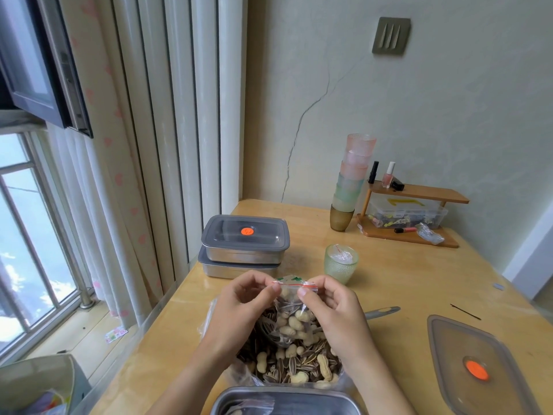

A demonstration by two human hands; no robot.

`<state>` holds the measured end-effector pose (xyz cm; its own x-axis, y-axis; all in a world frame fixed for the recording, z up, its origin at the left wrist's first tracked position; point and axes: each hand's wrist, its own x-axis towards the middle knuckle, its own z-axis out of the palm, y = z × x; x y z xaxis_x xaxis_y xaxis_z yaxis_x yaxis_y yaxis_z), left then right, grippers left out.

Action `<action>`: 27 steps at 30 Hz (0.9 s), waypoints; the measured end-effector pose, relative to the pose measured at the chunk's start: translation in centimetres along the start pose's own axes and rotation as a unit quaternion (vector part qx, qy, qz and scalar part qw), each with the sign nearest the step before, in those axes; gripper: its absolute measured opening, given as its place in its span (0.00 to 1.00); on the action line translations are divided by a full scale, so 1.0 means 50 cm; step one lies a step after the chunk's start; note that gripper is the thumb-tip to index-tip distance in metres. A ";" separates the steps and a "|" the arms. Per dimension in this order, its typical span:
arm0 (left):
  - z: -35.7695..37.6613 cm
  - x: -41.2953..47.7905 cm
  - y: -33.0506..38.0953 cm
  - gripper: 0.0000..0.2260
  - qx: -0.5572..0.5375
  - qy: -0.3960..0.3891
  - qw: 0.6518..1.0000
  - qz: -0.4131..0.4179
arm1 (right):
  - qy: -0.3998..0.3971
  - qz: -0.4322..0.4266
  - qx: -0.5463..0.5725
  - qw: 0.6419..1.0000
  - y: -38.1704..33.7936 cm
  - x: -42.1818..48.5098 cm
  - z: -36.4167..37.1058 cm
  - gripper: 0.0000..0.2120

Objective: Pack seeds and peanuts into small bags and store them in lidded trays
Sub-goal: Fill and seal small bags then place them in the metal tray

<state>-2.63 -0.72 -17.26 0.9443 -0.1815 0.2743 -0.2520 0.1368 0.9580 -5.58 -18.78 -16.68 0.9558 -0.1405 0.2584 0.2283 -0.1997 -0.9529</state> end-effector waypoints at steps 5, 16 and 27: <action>0.002 0.001 -0.005 0.06 -0.002 -0.002 1.000 0.007 | -0.013 -0.008 -0.005 1.000 0.003 -0.001 0.005 0.04; 0.005 0.000 -0.011 0.05 0.019 -0.027 0.999 0.027 | -0.036 -0.025 -0.055 0.998 -0.007 -0.006 0.006 0.05; 0.010 -0.007 -0.002 0.09 0.036 -0.053 0.998 0.030 | -0.046 -0.038 -0.068 0.996 -0.014 -0.009 0.008 0.05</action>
<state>-3.02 -1.14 -17.39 0.9007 -0.2770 0.3347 -0.3252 0.0809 0.9422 -6.11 -18.18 -16.18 0.9514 -0.0311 0.3063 0.2786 -0.3366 -0.8995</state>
